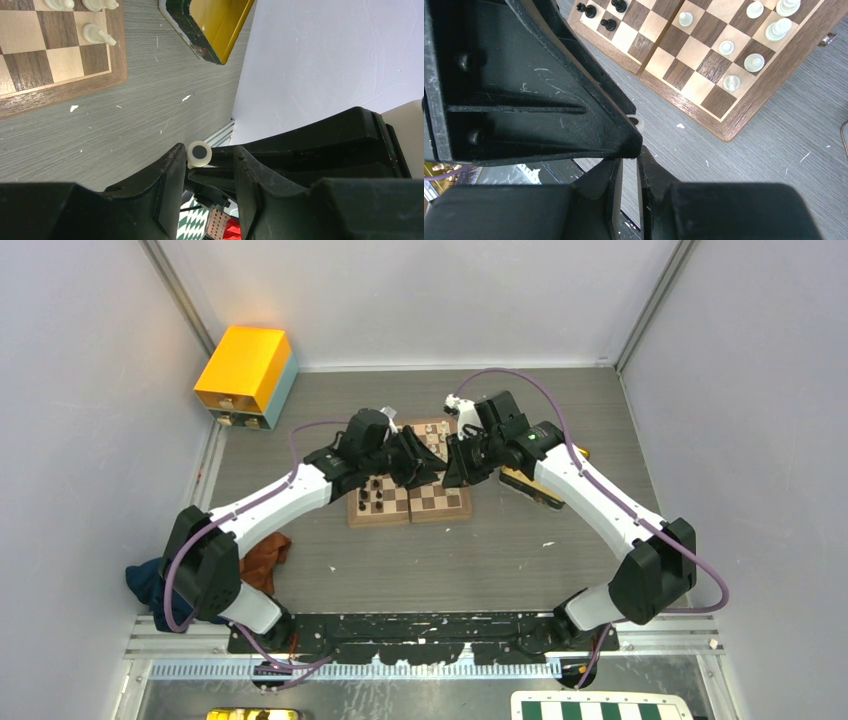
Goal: Set up the chess pieces on the board
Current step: Place the chess piece on the chessboard.
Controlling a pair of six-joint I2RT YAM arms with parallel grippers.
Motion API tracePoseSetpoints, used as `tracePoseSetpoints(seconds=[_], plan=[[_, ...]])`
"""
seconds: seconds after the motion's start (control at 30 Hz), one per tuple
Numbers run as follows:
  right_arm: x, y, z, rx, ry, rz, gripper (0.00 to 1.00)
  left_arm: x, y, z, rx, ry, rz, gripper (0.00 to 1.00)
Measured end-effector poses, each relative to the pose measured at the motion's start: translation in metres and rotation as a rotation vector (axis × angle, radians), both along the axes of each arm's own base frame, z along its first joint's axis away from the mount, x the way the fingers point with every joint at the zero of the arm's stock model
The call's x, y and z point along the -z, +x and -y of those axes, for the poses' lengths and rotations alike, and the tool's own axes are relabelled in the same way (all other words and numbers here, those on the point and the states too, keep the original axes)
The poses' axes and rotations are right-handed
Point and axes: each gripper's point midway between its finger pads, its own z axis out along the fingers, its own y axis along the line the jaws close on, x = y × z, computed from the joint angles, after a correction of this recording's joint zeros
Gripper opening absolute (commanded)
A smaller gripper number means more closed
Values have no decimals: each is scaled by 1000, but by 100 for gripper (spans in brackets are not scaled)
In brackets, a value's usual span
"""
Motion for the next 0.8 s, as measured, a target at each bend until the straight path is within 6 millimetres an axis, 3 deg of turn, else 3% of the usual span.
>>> tracePoseSetpoints(seconds=[0.7, 0.8], plan=[[0, 5, -2, 3, 11, 11, 1, 7, 2, -1, -5, -4, -3, 7], [0, 6, -2, 4, 11, 11, 11, 8, 3, -1, -7, -9, 1, 6]])
